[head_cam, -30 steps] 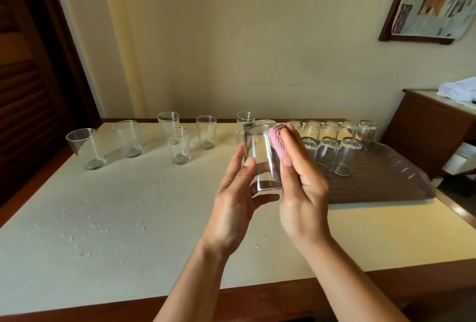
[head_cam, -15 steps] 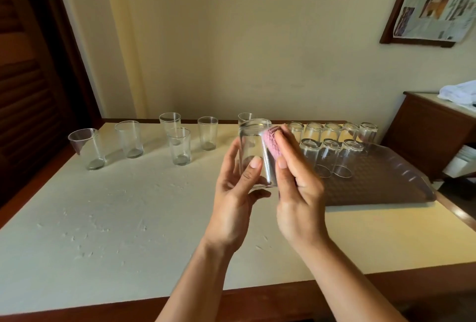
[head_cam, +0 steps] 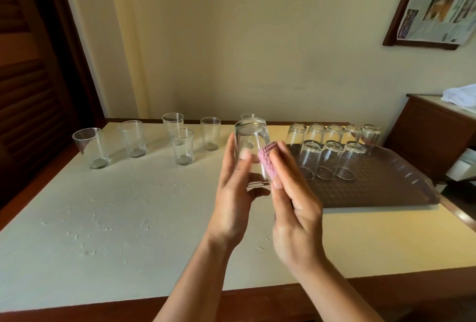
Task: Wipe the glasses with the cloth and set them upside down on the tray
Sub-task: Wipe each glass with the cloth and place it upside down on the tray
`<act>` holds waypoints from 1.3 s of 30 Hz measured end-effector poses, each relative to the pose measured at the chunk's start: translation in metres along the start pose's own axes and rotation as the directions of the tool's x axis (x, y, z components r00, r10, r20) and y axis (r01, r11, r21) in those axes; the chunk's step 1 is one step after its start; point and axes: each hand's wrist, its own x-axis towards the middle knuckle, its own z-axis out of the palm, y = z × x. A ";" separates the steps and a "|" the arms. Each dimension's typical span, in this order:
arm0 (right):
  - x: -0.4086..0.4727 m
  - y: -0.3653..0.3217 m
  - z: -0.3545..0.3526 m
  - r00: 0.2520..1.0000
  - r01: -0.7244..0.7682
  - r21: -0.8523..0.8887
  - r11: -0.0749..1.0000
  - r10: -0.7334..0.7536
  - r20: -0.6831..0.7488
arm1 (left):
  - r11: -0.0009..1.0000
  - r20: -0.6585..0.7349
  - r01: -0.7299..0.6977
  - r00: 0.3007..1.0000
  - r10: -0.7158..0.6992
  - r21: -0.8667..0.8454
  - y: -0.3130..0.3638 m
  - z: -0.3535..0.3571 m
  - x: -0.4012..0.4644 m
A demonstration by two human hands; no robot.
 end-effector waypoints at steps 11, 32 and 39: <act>0.027 0.003 -0.002 1.000 0.020 -0.035 0.999 -0.020 -0.014 | 0.997 -0.050 -0.053 0.997 0.050 -0.061 0.007 0.000 -0.001; 0.024 0.006 -0.001 0.996 0.060 -0.144 0.988 -0.068 -0.056 | 0.984 0.168 0.178 0.971 -0.170 -0.033 0.011 -0.005 -0.011; 0.007 0.005 0.007 0.999 0.038 -0.095 0.995 -0.039 -0.009 | 0.997 0.022 0.032 0.999 -0.031 -0.063 0.011 0.002 0.003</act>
